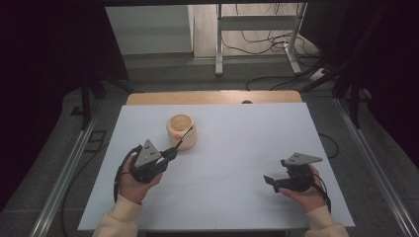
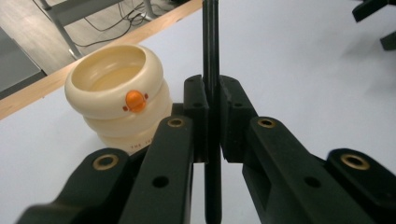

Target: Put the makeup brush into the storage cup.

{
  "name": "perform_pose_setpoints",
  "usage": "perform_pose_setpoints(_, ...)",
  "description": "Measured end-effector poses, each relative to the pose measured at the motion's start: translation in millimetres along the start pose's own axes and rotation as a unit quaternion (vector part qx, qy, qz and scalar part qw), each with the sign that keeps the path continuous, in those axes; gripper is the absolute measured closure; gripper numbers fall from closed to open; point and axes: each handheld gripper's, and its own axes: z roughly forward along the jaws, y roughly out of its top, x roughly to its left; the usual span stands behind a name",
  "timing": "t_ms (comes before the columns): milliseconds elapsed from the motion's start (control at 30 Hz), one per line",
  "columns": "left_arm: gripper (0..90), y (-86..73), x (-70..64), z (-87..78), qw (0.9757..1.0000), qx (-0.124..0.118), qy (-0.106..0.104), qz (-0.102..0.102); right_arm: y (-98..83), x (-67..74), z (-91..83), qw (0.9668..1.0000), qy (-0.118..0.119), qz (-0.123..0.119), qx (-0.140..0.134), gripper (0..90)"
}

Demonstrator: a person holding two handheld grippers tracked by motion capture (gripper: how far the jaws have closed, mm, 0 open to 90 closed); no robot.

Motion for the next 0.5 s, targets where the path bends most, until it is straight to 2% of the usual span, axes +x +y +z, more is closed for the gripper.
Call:
perform_pose_setpoints(233, 83.1, 3.7, 4.1, 2.8, 0.9998, -0.01, -0.003, -0.015, 0.0, -1.3, -1.5, 1.0, 0.0, 0.008, -0.003, 9.4)
perform_pose_setpoints(500, 83.1, 5.4, 10.5, 4.6, 0.9995, -0.015, -0.006, -0.028, -0.3, -0.5, 0.6, 1.0, -0.001, 0.003, 0.002, 9.4)
